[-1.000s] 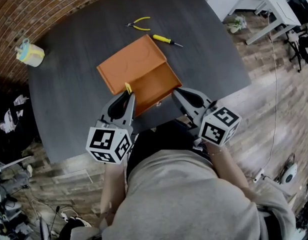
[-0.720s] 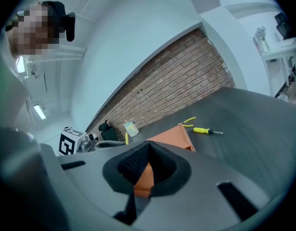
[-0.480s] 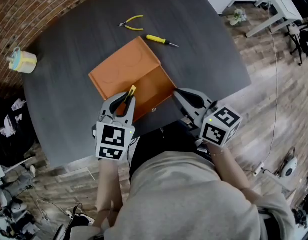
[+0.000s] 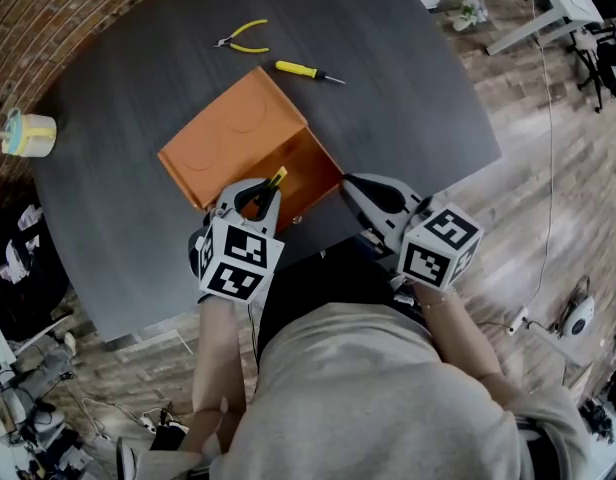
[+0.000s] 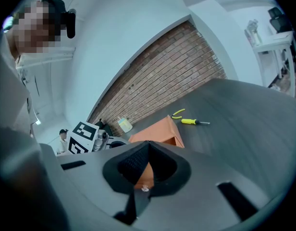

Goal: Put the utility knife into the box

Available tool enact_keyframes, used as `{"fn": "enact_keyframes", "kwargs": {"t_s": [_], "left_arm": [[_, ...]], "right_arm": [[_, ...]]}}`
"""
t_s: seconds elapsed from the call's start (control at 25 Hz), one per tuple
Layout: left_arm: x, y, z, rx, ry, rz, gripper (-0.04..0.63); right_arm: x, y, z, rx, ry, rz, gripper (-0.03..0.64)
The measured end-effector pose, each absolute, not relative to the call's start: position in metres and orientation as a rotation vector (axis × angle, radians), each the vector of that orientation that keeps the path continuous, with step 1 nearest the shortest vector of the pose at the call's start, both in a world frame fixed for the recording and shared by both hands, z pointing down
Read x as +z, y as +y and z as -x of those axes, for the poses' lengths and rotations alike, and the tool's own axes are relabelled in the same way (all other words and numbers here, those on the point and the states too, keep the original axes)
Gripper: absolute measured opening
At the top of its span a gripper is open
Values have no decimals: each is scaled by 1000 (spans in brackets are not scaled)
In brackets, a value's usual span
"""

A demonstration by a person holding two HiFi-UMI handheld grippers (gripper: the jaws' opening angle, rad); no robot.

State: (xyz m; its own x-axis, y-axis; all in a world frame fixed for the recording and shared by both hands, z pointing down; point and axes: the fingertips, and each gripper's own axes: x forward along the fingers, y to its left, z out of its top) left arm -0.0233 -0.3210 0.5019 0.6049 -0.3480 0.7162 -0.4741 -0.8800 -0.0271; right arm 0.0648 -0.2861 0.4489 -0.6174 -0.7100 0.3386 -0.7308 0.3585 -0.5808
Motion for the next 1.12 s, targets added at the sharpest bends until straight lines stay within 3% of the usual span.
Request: {"fn": "enact_keyframes", "kwargs": {"t_s": [0.48, 1.12], "left_arm": [[554, -323, 9, 1430, -533, -2611, 66], [579, -326, 4, 1506, -556, -2558, 66]], "right_arm": [[462, -286, -64, 1204, -2542, -1323, 5], [462, -285, -66, 1260, -2549, -1330, 5]]}}
